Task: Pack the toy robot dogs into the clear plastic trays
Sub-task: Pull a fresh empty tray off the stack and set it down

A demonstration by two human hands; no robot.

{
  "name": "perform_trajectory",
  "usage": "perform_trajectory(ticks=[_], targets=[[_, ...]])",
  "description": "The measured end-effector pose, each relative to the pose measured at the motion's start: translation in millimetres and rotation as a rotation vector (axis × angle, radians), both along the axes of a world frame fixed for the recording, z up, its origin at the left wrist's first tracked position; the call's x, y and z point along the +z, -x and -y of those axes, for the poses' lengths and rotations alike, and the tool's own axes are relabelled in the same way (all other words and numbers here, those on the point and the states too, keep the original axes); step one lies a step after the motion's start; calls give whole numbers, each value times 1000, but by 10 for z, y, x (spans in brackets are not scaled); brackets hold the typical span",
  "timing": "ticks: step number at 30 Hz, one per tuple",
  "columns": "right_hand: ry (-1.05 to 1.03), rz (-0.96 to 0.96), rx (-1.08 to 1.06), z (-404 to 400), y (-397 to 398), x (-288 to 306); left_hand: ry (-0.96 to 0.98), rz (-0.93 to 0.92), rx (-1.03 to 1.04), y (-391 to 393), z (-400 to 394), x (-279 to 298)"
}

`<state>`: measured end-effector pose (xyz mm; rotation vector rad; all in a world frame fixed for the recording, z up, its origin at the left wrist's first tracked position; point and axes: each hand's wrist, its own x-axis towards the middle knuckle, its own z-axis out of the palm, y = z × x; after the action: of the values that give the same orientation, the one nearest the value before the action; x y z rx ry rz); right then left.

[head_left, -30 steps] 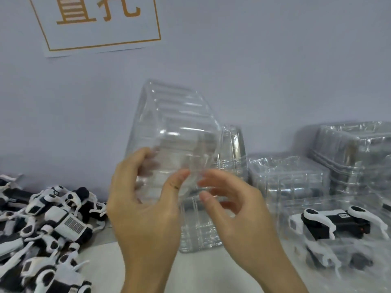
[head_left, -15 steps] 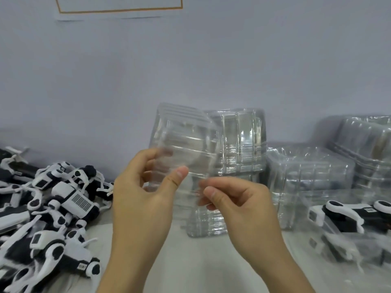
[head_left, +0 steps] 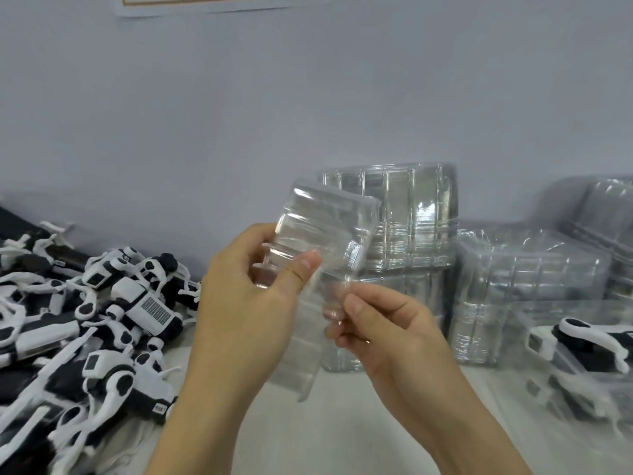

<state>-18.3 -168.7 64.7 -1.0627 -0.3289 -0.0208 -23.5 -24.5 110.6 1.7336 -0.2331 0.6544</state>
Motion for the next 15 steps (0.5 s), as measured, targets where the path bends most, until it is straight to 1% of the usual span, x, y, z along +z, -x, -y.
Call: perform_trajectory(ticks=[2, 4, 9, 12, 15], targets=[[119, 60, -104, -19, 13, 27, -24, -10, 1, 5, -1, 8], [201, 109, -151, -29, 38, 57, -52, -5, -3, 16, -6, 18], [215, 114, -163, -58, 77, 105, -88, 9, -31, 22, -76, 20], [236, 146, -257, -78, 60, 88, -102, 74, 25, 0, -81, 4], [264, 199, -358, 9, 43, 97, -44, 122, 64, -24, -89, 8]])
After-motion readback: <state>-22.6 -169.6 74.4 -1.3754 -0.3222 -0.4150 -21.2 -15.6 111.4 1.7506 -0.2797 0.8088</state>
